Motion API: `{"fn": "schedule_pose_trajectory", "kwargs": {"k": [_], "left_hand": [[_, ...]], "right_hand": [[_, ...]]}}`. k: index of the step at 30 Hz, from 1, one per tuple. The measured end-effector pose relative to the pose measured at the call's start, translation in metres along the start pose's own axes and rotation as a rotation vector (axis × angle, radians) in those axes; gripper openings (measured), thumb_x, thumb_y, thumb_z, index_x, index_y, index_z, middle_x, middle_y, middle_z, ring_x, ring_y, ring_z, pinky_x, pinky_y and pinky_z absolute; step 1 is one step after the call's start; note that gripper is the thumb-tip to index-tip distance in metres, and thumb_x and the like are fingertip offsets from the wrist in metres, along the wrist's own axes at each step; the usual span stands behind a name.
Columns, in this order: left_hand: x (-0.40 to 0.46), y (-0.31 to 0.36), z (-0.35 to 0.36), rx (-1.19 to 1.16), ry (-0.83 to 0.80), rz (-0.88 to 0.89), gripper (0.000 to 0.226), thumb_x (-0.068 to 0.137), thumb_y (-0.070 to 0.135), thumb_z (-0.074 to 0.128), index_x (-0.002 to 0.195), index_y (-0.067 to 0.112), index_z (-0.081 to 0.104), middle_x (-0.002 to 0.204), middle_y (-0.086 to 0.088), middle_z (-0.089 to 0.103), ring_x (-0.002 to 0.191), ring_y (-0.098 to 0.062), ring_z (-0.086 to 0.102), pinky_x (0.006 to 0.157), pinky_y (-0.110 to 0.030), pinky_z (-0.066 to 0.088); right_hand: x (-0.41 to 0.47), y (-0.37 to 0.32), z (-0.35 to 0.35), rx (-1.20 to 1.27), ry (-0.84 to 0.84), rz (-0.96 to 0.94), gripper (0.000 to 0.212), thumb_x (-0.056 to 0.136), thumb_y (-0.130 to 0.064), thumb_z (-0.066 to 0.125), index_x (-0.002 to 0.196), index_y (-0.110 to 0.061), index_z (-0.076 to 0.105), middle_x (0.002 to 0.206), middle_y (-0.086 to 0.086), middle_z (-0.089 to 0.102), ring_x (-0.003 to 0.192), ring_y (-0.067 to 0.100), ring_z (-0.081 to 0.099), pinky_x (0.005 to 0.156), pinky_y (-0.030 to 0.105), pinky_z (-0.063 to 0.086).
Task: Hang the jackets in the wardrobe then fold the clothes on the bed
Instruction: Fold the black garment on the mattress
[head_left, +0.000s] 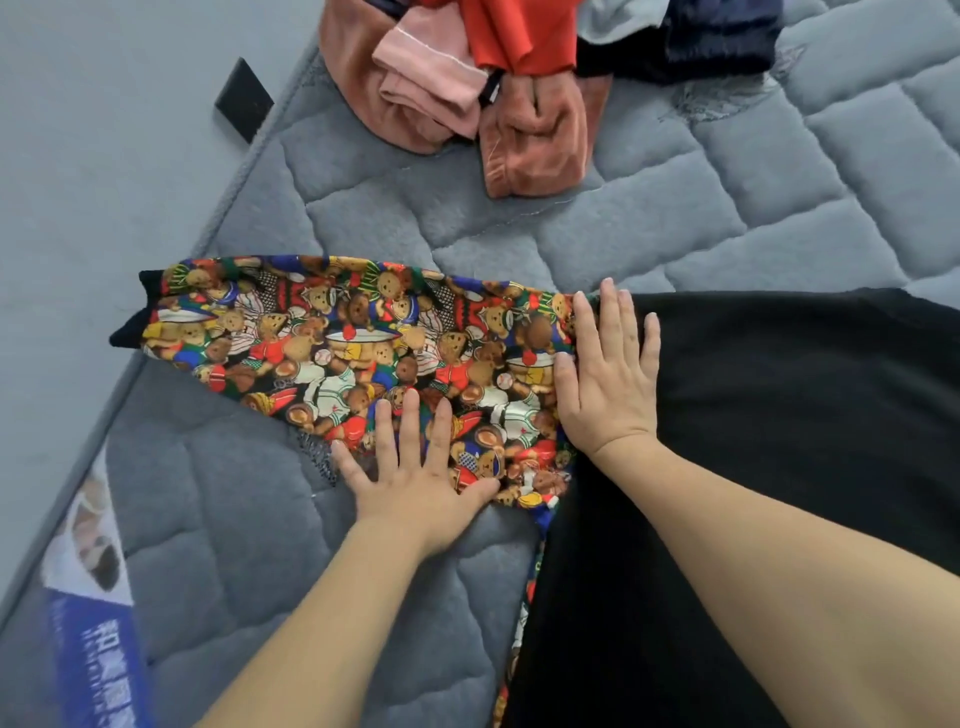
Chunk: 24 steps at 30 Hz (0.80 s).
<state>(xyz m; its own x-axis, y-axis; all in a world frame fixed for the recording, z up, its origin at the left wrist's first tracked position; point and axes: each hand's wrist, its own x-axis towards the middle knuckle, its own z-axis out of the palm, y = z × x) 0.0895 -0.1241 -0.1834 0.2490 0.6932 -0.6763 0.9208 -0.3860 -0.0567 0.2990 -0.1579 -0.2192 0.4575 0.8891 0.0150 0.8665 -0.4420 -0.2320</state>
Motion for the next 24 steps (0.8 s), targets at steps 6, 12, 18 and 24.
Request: {"fn": "schedule_pose_trajectory", "kwargs": {"k": [6, 12, 18, 24], "left_hand": [[-0.031, 0.058, 0.004, 0.035, 0.052, 0.282, 0.099, 0.075, 0.089, 0.021, 0.128, 0.044, -0.049, 0.143, 0.008, -0.053, 0.132, -0.015, -0.049, 0.105, -0.069, -0.019], [-0.018, 0.123, -0.026, -0.105, 0.068, 0.094, 0.106, 0.077, 0.040, 0.047, 0.145, 0.033, -0.033, 0.149, 0.000, -0.045, 0.138, -0.027, -0.040, 0.107, -0.069, -0.019], [0.020, 0.313, -0.081, -0.171, 0.098, 0.304, 0.101, 0.078, 0.004, 0.039, 0.147, 0.042, -0.025, 0.155, 0.005, -0.037, 0.141, -0.029, -0.036, 0.098, -0.077, -0.017], [0.066, 0.358, -0.086, -0.182, 0.006, -0.020, 0.118, 0.080, 0.009, 0.052, 0.124, 0.053, -0.048, 0.135, 0.002, -0.060, 0.130, -0.037, -0.048, 0.070, -0.086, -0.017]], "right_hand": [[-0.010, 0.023, -0.039, 0.318, 0.010, -0.061, 0.058, 0.098, -0.031, 0.033, 0.151, -0.008, 0.025, 0.158, 0.011, 0.024, 0.147, 0.021, 0.018, 0.121, 0.045, 0.008], [-0.055, 0.221, -0.083, -0.030, 0.063, 0.274, 0.071, 0.092, -0.047, 0.028, 0.150, -0.008, 0.024, 0.157, 0.015, 0.023, 0.145, 0.029, 0.020, 0.119, 0.054, 0.005], [-0.047, 0.312, -0.100, -0.115, 0.014, 0.449, 0.072, 0.090, -0.050, 0.024, 0.151, -0.013, 0.023, 0.160, 0.010, 0.018, 0.147, 0.026, 0.011, 0.119, 0.049, 0.003], [-0.036, 0.332, -0.086, -0.063, 0.187, 0.606, 0.059, 0.090, -0.039, 0.034, 0.141, -0.009, 0.041, 0.146, 0.011, 0.039, 0.137, 0.028, 0.032, 0.114, 0.046, 0.017]]}}
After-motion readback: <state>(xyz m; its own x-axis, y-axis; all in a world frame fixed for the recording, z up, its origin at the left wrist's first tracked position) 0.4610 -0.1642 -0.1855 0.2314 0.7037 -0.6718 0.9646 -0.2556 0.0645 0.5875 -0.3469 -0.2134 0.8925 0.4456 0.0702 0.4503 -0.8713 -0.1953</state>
